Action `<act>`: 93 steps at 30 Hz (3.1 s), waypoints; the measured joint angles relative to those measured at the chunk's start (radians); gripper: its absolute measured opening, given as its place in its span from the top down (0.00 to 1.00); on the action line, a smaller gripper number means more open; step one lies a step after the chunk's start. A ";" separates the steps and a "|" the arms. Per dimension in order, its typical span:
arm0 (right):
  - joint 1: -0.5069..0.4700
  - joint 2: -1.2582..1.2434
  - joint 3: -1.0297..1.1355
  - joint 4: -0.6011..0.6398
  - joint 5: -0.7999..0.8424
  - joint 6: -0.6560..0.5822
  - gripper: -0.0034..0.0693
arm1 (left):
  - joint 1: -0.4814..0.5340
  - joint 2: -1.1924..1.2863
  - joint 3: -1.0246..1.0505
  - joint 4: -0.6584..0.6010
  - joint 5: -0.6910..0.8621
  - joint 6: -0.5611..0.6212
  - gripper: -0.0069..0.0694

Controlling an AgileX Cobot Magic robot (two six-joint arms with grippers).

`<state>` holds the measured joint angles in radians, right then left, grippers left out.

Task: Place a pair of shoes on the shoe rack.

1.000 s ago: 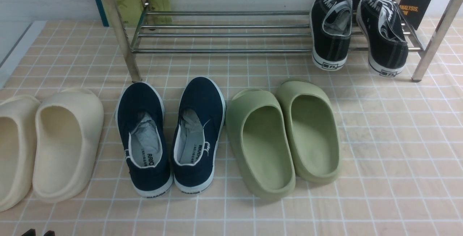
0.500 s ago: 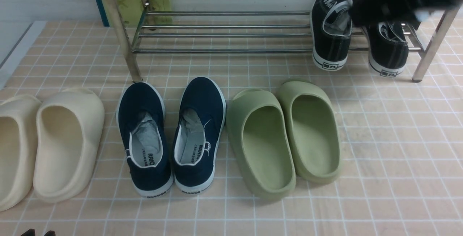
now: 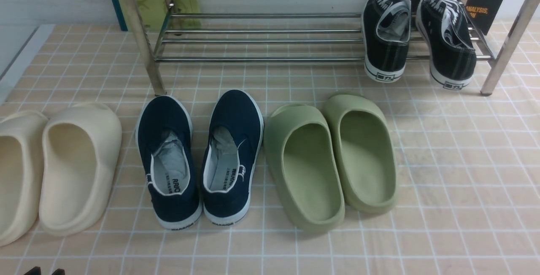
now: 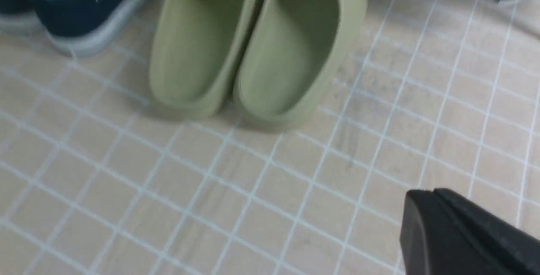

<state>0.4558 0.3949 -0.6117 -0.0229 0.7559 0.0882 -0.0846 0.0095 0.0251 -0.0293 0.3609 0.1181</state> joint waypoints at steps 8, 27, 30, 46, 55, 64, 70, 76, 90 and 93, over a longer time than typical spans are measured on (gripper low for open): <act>0.000 -0.401 0.402 0.004 -0.464 0.089 0.95 | 0.001 0.000 0.000 0.000 0.000 0.000 0.60; 0.000 -0.233 0.505 0.091 -0.807 0.291 0.94 | 0.001 0.000 -0.001 0.003 0.003 0.000 0.60; 0.000 -0.233 0.512 0.091 -0.820 0.291 0.93 | 0.001 0.000 -0.001 0.003 0.004 0.000 0.60; -0.431 -0.404 0.636 0.091 -0.693 0.158 0.92 | 0.001 0.000 -0.001 0.006 0.006 0.000 0.60; -0.473 -0.405 0.636 0.107 -0.436 0.043 0.92 | 0.001 0.000 -0.001 0.008 0.006 0.000 0.60; -0.473 -0.405 0.627 0.103 -0.382 0.035 0.92 | 0.001 0.000 -0.001 0.008 0.006 0.000 0.60; -0.473 -0.405 0.626 0.103 -0.379 0.033 0.91 | 0.001 0.000 -0.001 0.009 0.006 0.000 0.60; -0.473 -0.405 0.626 0.103 -0.378 0.033 0.90 | 0.001 0.000 -0.001 0.009 0.006 0.000 0.60; -0.473 -0.405 0.626 0.103 -0.378 0.033 0.88 | 0.001 0.000 -0.001 0.009 0.006 0.000 0.60; -0.473 -0.405 0.626 0.103 -0.377 0.033 0.87 | 0.001 0.000 -0.001 0.011 0.006 0.000 0.60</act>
<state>-0.0173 -0.0102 0.0140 0.0798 0.3790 0.1214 -0.0834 0.0095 0.0238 -0.0179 0.3673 0.1181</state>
